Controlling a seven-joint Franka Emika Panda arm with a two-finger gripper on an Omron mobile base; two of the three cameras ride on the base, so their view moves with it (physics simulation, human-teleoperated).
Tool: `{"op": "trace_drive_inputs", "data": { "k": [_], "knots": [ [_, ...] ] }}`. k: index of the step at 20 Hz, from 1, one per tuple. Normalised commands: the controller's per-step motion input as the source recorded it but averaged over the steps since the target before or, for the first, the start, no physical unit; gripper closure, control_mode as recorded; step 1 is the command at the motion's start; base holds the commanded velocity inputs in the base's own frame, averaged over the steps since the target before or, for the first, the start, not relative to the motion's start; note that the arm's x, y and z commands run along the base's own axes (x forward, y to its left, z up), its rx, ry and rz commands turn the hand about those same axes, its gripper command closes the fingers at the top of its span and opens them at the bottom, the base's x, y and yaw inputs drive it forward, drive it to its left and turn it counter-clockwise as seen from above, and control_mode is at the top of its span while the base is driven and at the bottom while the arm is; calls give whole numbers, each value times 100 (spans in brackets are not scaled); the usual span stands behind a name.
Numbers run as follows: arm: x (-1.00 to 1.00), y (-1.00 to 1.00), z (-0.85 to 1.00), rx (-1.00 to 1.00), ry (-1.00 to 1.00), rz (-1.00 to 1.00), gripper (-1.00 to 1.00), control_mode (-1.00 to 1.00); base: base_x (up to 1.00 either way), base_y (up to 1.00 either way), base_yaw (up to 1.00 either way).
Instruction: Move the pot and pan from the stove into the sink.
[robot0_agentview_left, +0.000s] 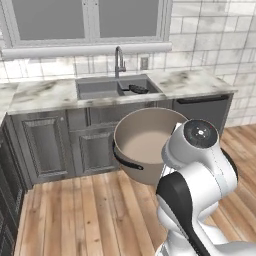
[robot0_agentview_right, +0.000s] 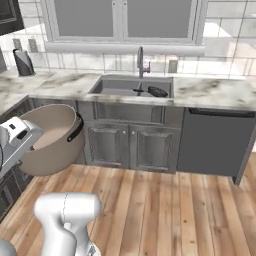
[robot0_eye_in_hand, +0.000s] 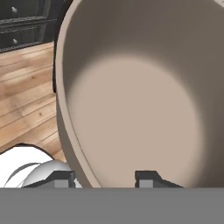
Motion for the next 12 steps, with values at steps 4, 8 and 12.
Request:
{"op": "trace_drive_inputs", "data": {
  "k": [4, 8, 12],
  "knots": [
    [0, 0, 0, 0, 0, 0, 100, 100, 79, 28, -7],
    [0, 0, 0, 0, 0, 0, 100, 100, 77, 28, -7],
    [0, 0, 0, 0, 0, 0, 100, 100, 75, 31, -6]
  ]
}}
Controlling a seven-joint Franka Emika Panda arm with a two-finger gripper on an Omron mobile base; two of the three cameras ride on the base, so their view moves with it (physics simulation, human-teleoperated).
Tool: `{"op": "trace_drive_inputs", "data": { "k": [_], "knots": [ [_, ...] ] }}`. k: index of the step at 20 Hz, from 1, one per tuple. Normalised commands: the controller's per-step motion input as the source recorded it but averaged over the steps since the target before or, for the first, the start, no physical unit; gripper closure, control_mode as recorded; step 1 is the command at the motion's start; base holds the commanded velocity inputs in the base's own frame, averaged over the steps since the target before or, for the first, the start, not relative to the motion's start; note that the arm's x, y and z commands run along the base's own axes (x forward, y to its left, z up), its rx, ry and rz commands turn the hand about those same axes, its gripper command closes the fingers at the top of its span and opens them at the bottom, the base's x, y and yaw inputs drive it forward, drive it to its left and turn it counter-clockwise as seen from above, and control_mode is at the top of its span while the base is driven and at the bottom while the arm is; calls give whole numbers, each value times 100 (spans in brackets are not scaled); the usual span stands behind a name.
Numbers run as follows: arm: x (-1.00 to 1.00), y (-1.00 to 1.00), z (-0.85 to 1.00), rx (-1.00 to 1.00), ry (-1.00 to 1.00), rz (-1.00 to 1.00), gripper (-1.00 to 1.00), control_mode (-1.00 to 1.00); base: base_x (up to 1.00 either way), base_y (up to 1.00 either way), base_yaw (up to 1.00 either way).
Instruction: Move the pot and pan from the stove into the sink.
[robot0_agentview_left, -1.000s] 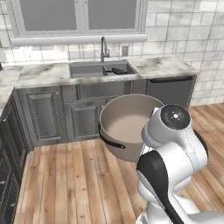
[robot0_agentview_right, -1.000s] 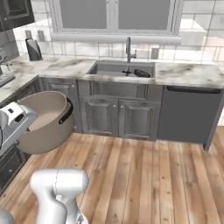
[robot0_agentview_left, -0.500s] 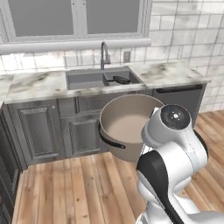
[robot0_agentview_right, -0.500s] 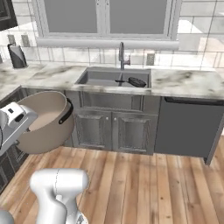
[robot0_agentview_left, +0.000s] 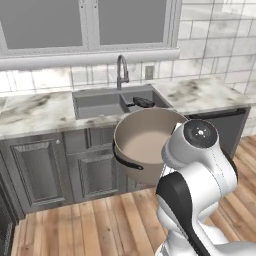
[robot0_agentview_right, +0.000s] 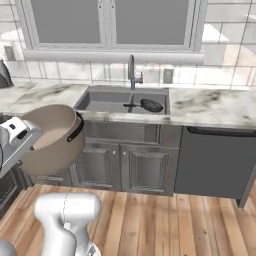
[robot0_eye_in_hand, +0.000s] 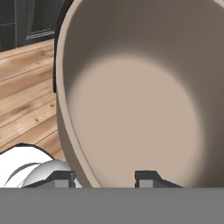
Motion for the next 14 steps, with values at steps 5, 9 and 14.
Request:
{"op": "trace_drive_inputs", "data": {
  "k": [5, 9, 14],
  "knots": [
    [0, 0, 0, 0, 0, 0, 100, 100, 71, 35, -5],
    [0, 0, 0, 0, 0, 0, 100, 100, 64, 41, -4],
    [0, 0, 0, 0, 0, 0, 100, 100, 62, 41, -4]
  ]
}}
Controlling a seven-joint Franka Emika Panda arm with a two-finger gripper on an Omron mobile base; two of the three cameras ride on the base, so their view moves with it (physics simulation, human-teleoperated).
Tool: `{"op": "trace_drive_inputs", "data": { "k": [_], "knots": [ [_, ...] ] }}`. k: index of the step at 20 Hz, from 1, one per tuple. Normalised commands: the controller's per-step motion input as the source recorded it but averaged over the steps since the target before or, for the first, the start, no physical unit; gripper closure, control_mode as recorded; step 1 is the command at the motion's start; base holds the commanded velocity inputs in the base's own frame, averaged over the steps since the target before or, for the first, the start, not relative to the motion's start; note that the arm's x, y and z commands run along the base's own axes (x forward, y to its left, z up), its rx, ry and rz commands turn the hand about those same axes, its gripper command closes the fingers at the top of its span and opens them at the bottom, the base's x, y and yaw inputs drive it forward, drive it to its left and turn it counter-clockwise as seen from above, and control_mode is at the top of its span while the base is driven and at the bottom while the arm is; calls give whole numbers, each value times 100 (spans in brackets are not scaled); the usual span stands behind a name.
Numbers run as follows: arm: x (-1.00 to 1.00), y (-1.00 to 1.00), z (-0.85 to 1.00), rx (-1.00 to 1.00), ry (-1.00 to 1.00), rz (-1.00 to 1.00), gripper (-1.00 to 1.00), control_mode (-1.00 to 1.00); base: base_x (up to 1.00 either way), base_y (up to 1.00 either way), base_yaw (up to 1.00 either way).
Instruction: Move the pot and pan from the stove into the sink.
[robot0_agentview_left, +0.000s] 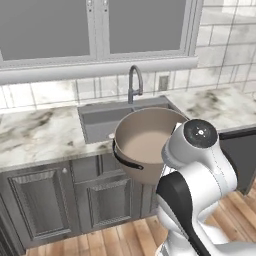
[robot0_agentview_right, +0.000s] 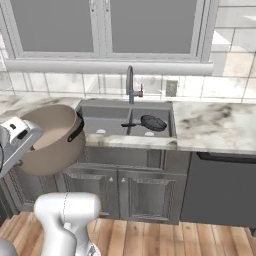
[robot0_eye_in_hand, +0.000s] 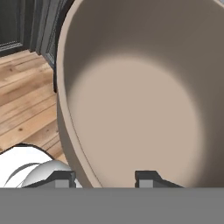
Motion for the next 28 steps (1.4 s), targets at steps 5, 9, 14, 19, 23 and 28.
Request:
{"op": "trace_drive_inputs", "data": {
  "k": [5, 9, 14, 19, 23, 28],
  "knots": [
    [0, 0, 0, 0, 0, 0, 100, 100, 64, 30, -5],
    [0, 0, 0, 0, 0, 0, 100, 100, 70, 14, -4],
    [0, 0, 0, 0, 0, 0, 100, 100, 44, 10, -3],
    [0, 0, 0, 0, 0, 0, 100, 100, 4, 0, -1],
    [3, 0, -1, 0, 0, 0, 100, -100, 0, 0, 0],
    [66, 6, -8, 0, -2, -1, 100, -100, 0, 0, 0]
  ]
}}
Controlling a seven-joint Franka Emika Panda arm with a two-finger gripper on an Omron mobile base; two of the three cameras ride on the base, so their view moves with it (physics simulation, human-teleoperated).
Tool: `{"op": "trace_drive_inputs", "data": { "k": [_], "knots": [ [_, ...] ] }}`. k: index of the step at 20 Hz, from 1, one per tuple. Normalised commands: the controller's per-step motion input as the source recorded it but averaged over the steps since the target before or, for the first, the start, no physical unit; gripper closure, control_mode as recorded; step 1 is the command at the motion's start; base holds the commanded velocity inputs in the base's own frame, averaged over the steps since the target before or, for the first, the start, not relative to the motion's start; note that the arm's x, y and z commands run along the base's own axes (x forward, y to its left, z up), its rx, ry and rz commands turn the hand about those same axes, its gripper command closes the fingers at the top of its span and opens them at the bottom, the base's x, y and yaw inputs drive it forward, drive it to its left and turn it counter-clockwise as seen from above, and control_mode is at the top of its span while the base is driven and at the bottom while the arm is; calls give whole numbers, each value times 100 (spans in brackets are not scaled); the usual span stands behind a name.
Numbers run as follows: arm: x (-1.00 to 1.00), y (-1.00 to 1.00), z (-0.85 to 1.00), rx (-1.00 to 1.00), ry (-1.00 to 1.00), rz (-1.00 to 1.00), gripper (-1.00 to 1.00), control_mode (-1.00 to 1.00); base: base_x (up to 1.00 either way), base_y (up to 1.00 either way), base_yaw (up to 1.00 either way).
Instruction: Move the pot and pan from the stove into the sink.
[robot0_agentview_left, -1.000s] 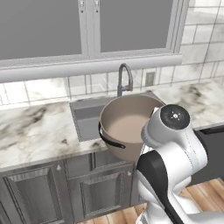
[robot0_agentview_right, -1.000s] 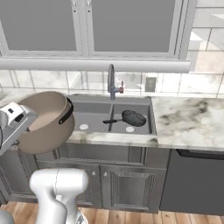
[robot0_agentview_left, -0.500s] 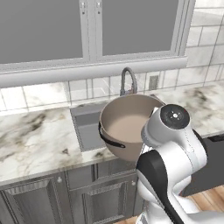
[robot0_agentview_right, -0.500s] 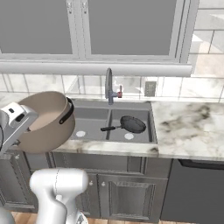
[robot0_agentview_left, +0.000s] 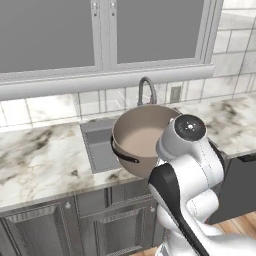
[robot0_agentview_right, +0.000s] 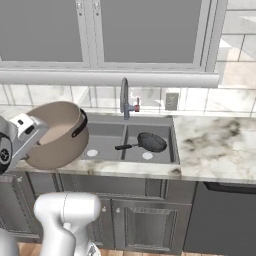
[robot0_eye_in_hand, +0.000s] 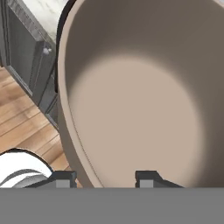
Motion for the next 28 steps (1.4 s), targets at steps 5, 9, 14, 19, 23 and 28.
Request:
{"op": "trace_drive_inputs", "data": {
  "k": [5, 9, 14, 19, 23, 28],
  "knots": [
    [95, 21, -9, 0, -2, -4, 100, -100, 0, 0, 0],
    [92, 21, -13, 0, -4, -5, 100, -100, 0, 0, 0],
    [84, 19, -18, 0, -4, -4, 100, -100, 0, 0, 0],
    [46, 7, -14, 2, -4, -1, 100, -100, 0, 0, 0],
    [0, 0, 0, 0, 0, 0, 100, -100, 0, 0, 0],
    [15, 0, -35, 4, 1, 0, 100, -100, 0, 0, 0]
  ]
}}
